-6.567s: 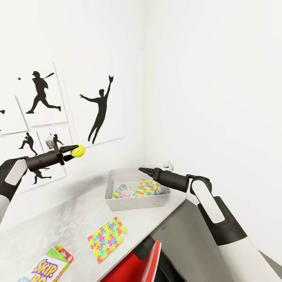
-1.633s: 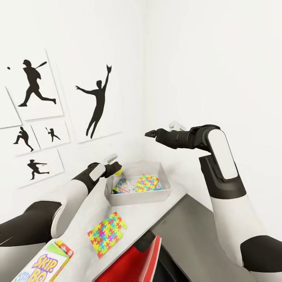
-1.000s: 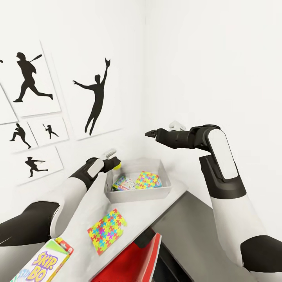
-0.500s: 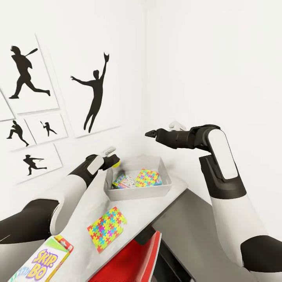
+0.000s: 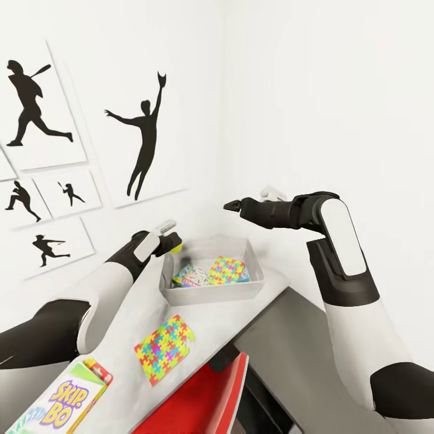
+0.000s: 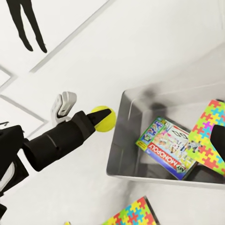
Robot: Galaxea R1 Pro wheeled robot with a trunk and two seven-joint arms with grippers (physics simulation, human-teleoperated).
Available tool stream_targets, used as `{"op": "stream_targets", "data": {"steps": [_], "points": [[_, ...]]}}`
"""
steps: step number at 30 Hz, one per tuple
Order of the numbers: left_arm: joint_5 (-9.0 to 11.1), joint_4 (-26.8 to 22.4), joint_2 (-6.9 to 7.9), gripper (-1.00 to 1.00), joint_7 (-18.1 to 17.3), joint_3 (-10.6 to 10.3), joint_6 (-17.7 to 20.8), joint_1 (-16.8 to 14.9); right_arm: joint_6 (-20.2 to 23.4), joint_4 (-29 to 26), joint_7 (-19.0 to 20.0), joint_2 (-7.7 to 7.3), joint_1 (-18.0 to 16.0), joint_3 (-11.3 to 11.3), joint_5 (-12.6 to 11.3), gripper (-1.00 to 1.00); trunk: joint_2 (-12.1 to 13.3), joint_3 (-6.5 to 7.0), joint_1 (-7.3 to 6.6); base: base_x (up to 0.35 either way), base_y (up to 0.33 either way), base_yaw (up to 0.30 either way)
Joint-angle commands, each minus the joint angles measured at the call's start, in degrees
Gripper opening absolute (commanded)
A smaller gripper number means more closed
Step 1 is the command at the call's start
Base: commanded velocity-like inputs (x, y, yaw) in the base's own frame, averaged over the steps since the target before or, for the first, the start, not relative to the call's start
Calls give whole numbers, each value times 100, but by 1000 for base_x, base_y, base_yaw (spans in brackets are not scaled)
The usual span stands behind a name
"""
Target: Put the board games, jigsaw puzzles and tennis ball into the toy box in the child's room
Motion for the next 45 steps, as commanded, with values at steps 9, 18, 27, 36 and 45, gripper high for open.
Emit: {"op": "stream_targets", "data": {"steps": [9, 18, 27, 36, 45], "points": [[53, -12, -20, -100, 221, -37, 4, -39, 22, -5, -59, -9, -8, 0, -51, 100, -14, -96, 3, 0, 0, 0], [-274, -12, -42, -100, 282, -28, -7, -41, 22, -3, -59, -16, -8, 0, -48, 100, -14, -180, 3, 0, 0, 0], [-385, -6, -50, -100, 284, -34, -12, -41, 22, -3, -59, -17, -8, 0, -51, 100, -14, -263, 3, 0, 0, 0], [-388, 1, -50, -100, 282, -37, -31, -41, 22, -3, -59, -18, -8, -19, -48, 100, -14, -346, 3, 0, 0, 0], [-388, 0, -50, -100, 280, -37, -42, -41, 22, -3, -59, -24, -8, -38, -46, 100, -14, -411, 3, 0, 0, 0]]}}
